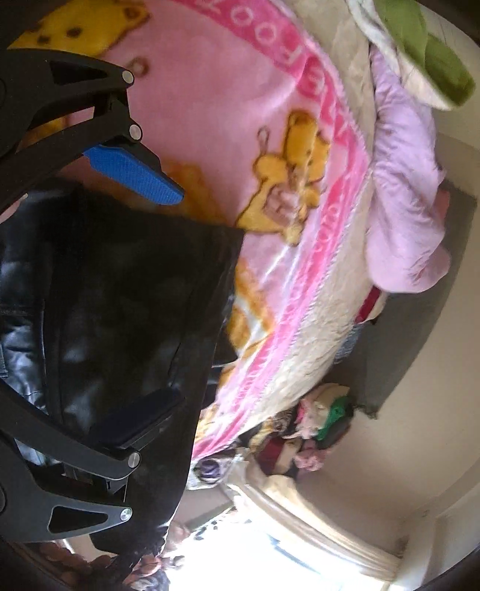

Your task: Fold large clothes

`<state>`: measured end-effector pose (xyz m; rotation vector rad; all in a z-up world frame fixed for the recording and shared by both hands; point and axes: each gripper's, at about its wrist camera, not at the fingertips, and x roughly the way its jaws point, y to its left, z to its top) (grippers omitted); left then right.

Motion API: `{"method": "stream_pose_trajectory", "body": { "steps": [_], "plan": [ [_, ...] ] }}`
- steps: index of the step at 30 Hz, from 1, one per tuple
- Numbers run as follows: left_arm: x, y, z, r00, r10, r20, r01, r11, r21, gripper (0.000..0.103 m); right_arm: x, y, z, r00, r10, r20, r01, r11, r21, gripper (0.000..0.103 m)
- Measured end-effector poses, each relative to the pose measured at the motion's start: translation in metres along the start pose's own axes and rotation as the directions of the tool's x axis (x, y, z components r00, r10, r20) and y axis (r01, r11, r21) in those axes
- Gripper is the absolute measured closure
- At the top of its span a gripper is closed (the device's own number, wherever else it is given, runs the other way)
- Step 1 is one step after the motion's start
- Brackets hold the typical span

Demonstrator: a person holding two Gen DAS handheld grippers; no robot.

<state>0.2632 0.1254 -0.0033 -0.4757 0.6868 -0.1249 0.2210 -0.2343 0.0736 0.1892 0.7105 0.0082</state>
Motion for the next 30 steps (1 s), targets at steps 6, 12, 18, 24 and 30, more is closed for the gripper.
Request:
{"method": "stream_pose_trajectory", "body": {
  "steps": [6,12,18,24,30],
  "plan": [
    [0.032,-0.021,-0.020,0.997,0.022,-0.079,-0.012,0.992,0.126,0.094,0.023,-0.011,-0.019,0.998,-0.031,-0.048,0.033,0.999,0.025,0.091],
    [0.076,-0.016,-0.043,0.956,0.091,-0.279,-0.042,0.983,0.178,0.102,0.036,-0.017,-0.032,0.994,-0.060,-0.095,0.063,0.998,0.019,0.087],
    [0.079,-0.004,-0.047,0.954,0.064,-0.291,-0.022,0.989,0.144,0.101,0.056,-0.023,-0.044,0.973,-0.164,-0.165,0.171,0.985,0.031,0.078],
    [0.079,-0.005,-0.047,0.955,0.052,-0.292,-0.013,0.991,0.135,0.101,0.031,-0.029,-0.044,0.970,-0.215,-0.109,0.225,0.971,0.084,0.049],
    [0.078,-0.005,-0.047,0.955,0.056,-0.291,-0.014,0.989,0.144,0.101,0.022,-0.007,-0.035,0.988,-0.153,-0.022,0.155,0.986,0.063,0.049]
  ]
}}
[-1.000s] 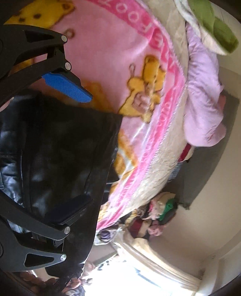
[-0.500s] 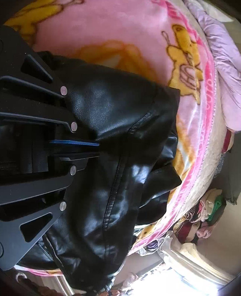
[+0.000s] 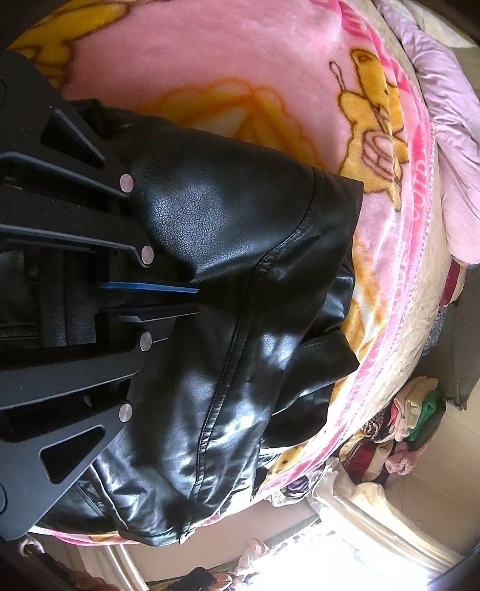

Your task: Fold large clothes

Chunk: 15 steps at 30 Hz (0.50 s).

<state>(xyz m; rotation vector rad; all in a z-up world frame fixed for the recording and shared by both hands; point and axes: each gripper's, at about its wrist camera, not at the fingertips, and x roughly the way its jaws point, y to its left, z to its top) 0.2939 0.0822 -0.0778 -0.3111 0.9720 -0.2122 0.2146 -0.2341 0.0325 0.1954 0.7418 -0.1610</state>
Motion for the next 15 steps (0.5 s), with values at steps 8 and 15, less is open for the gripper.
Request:
{"method": "stream_pose_trajectory", "body": {
  "steps": [8,15],
  "plan": [
    [-0.001,-0.001,0.000,1.000,-0.008,-0.003,0.008,1.000,-0.001,0.101,0.073,0.033,-0.005,0.987,0.041,-0.158,-0.045,0.999,-0.016,0.050],
    [-0.001,-0.001,0.001,1.000,-0.024,-0.009,0.024,1.000,0.004,0.101,0.129,0.018,-0.034,0.958,0.002,-0.287,0.008,0.999,0.033,0.055]
  ]
}}
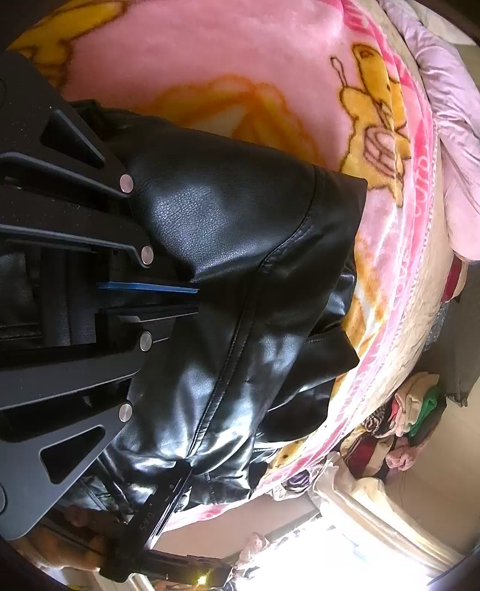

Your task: Fold large clothes

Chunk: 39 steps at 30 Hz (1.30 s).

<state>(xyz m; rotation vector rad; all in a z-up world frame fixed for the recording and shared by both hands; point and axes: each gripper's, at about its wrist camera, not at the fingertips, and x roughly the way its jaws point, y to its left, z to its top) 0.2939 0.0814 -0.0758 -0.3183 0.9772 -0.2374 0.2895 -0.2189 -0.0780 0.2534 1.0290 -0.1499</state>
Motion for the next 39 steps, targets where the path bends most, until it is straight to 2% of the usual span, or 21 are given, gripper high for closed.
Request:
{"method": "stream_pose_trajectory", "body": {
  "steps": [3,5,7,8,10,13,17,21,23,25,31,36,39],
  "plan": [
    [-0.001,0.000,0.001,1.000,-0.008,0.004,0.008,1.000,0.000,0.101,-0.008,0.004,0.001,1.000,0.002,0.003,-0.002,1.000,-0.024,0.054],
    [-0.007,-0.002,0.002,1.000,-0.004,0.016,0.004,1.000,0.019,0.101,-0.031,0.005,0.000,0.997,0.044,0.059,-0.043,0.999,-0.016,0.054],
    [-0.018,-0.011,0.004,0.999,0.026,0.044,-0.029,0.996,0.081,0.100,-0.055,0.006,-0.003,0.989,0.086,0.124,-0.084,0.996,-0.027,0.054],
    [-0.024,-0.015,0.003,0.998,0.033,0.060,-0.039,0.994,0.105,0.093,-0.067,0.008,-0.007,0.984,0.098,0.150,-0.093,0.995,-0.042,0.054],
    [-0.037,-0.022,0.001,0.996,0.027,0.085,-0.039,0.989,0.142,0.086,-0.084,0.015,-0.016,0.979,0.099,0.179,-0.086,0.993,-0.077,0.054],
    [-0.045,-0.026,-0.005,0.996,0.029,0.087,-0.044,0.984,0.173,0.083,-0.096,0.022,-0.028,0.976,0.088,0.197,-0.065,0.990,-0.121,0.054],
    [-0.050,-0.024,-0.013,0.999,0.000,0.051,-0.009,0.985,0.170,0.074,-0.103,0.029,-0.045,0.977,0.060,0.204,-0.026,0.986,-0.162,0.054],
    [-0.053,-0.030,-0.022,0.999,-0.014,0.030,0.009,0.986,0.168,0.061,-0.107,0.029,-0.059,0.975,0.054,0.215,-0.017,0.985,-0.170,0.054],
    [-0.052,-0.037,-0.028,1.000,-0.012,0.016,0.009,0.982,0.187,0.058,-0.108,0.030,-0.063,0.975,0.055,0.214,-0.019,0.986,-0.169,0.054],
    [-0.048,-0.045,-0.034,1.000,-0.007,-0.002,0.008,0.979,0.204,0.058,-0.105,0.029,-0.064,0.977,0.067,0.203,-0.032,0.985,-0.171,0.054],
    [-0.023,-0.049,-0.045,0.995,0.081,-0.060,-0.063,0.964,0.259,0.057,-0.097,0.023,-0.066,0.981,0.058,0.186,-0.030,0.988,-0.152,0.054],
    [-0.010,-0.048,-0.048,0.991,0.117,-0.060,-0.096,0.957,0.275,0.057,-0.101,0.023,-0.067,0.976,0.079,0.201,-0.048,0.987,-0.153,0.053],
    [-0.012,-0.051,-0.050,0.991,0.125,-0.052,-0.105,0.953,0.286,0.057,-0.087,0.018,-0.067,0.990,0.040,0.136,-0.022,0.991,-0.130,0.051]
  ]
}}
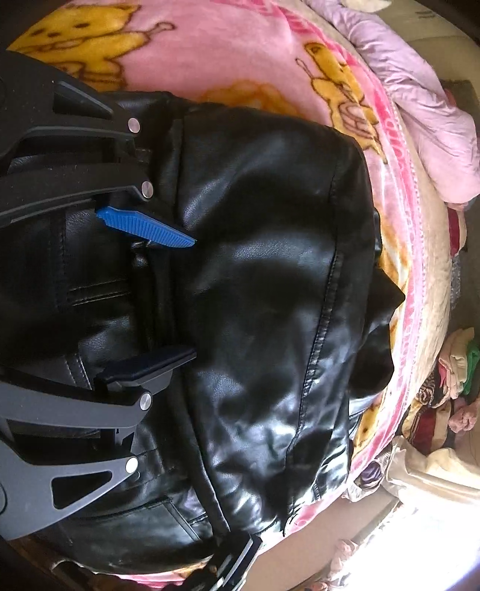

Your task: Fold large clothes

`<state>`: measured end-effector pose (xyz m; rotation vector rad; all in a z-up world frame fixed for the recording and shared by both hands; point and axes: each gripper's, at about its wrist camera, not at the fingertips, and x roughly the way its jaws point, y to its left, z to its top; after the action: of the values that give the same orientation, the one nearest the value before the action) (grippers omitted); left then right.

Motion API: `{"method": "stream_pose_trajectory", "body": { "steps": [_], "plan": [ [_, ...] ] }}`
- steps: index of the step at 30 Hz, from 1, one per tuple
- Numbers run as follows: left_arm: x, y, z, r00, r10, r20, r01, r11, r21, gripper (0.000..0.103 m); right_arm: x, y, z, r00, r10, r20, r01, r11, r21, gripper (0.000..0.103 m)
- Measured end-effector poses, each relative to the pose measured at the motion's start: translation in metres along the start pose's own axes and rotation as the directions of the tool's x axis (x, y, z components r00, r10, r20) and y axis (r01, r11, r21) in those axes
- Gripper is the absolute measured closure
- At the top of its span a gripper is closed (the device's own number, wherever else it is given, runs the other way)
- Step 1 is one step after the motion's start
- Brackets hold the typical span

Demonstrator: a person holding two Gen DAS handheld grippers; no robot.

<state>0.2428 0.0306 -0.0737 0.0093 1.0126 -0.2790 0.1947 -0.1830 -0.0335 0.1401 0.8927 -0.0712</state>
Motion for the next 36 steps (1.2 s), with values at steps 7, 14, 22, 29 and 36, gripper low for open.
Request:
{"method": "stream_pose_trajectory", "body": {
  "steps": [7,14,22,29,36],
  "plan": [
    [-0.003,0.001,0.001,1.000,-0.021,0.000,0.021,1.000,-0.002,0.055,0.034,-0.023,-0.009,0.990,0.043,-0.134,-0.027,0.993,0.118,0.052],
    [-0.009,0.001,0.002,0.999,-0.036,0.005,0.036,0.999,0.004,0.052,0.022,-0.021,-0.005,0.994,0.059,-0.087,-0.049,0.992,0.115,0.046],
    [-0.021,0.004,0.005,0.996,-0.086,0.022,0.087,0.996,-0.023,0.043,-0.005,-0.014,-0.006,0.995,0.095,-0.007,-0.094,0.988,0.119,0.027],
    [-0.034,0.003,0.006,0.997,-0.033,0.063,0.034,0.999,-0.017,0.010,-0.016,-0.015,-0.008,0.994,0.105,0.023,-0.107,0.987,0.123,0.012],
    [-0.041,0.009,0.007,0.997,-0.006,0.075,0.007,1.000,-0.025,0.009,-0.022,-0.011,-0.007,0.993,0.106,0.041,-0.111,0.987,0.116,0.007]
  ]
}}
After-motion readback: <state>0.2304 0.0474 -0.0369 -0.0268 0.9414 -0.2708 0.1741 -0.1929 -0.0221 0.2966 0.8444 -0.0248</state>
